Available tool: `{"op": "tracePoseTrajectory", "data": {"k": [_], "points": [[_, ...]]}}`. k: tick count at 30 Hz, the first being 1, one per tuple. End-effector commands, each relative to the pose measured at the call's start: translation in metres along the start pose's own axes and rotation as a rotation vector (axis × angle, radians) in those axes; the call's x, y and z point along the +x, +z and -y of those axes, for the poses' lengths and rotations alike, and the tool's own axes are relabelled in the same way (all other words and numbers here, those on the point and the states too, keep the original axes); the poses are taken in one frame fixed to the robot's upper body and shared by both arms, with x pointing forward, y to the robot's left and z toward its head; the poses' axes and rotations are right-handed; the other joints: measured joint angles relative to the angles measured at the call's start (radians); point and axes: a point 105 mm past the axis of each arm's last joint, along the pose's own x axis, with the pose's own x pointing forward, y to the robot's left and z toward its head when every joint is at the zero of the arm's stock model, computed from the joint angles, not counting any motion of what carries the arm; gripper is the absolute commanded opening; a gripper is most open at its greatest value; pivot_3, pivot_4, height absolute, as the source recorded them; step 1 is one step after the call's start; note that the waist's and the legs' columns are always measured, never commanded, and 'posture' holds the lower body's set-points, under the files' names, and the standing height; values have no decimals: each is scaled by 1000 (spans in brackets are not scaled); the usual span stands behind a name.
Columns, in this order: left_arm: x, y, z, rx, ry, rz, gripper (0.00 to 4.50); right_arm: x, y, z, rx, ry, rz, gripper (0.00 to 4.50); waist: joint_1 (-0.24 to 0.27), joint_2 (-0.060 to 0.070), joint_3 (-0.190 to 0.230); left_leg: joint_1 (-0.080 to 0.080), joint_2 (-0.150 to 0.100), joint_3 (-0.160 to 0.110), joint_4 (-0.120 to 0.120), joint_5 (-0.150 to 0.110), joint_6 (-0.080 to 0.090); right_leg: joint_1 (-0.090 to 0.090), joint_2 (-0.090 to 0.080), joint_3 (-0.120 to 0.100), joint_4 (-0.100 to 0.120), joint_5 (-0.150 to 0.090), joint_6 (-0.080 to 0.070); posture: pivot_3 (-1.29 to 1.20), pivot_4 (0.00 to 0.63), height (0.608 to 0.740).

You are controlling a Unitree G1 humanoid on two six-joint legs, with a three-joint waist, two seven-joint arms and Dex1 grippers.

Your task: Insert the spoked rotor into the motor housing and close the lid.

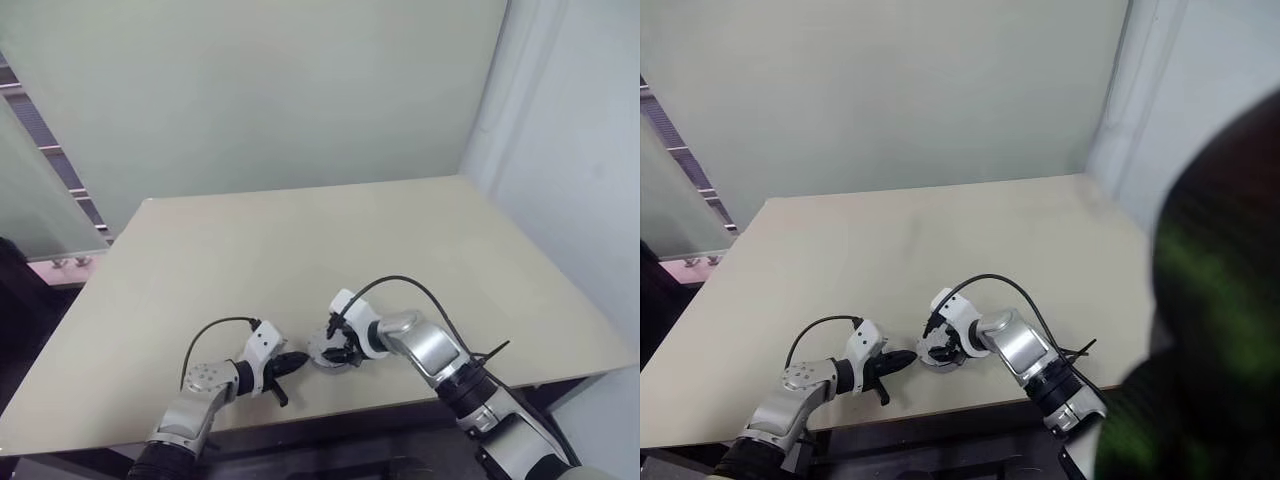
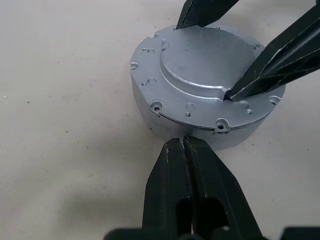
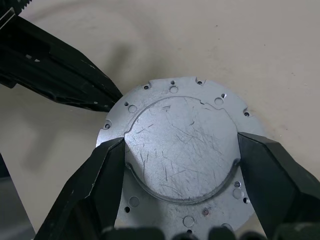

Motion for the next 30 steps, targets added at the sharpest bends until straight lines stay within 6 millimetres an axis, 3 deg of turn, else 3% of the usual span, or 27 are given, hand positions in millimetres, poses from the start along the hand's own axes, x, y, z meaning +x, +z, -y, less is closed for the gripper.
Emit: {"op": "tracePoseTrajectory", "data": {"k": [1,3,11,21,30], "points": [[3,13,1,41,-14,34,0,-7,-8,2,45,16,-25,3947,1,0,0,0,0,0,0,0,0,0,0,0,0,0,0,0,0,740],[4,13,1,42,-16,35,0,-9,-7,0,52,32,-21,4470,0,0,0,-2,-1,0,0,0,0,-1,0,0,0,0,0,0,0,740],[4,17,-3,43,-5,45,0,-11,-4,4,57,14,-3,4470,0,0,0,-2,0,0,0,0,0,-1,0,0,0,0,0,0,0,740],[-26,34,-35,10,100,105,0,-6,2,2,9,4,55,4470,-1,-1,0,-2,0,0,0,0,0,-3,1,0,0,0,0,0,0,740],[-25,41,-35,15,101,125,0,3,0,1,-34,17,64,4470,-1,-1,0,-2,0,0,0,0,0,-3,0,0,0,0,1,0,0,740]]}}
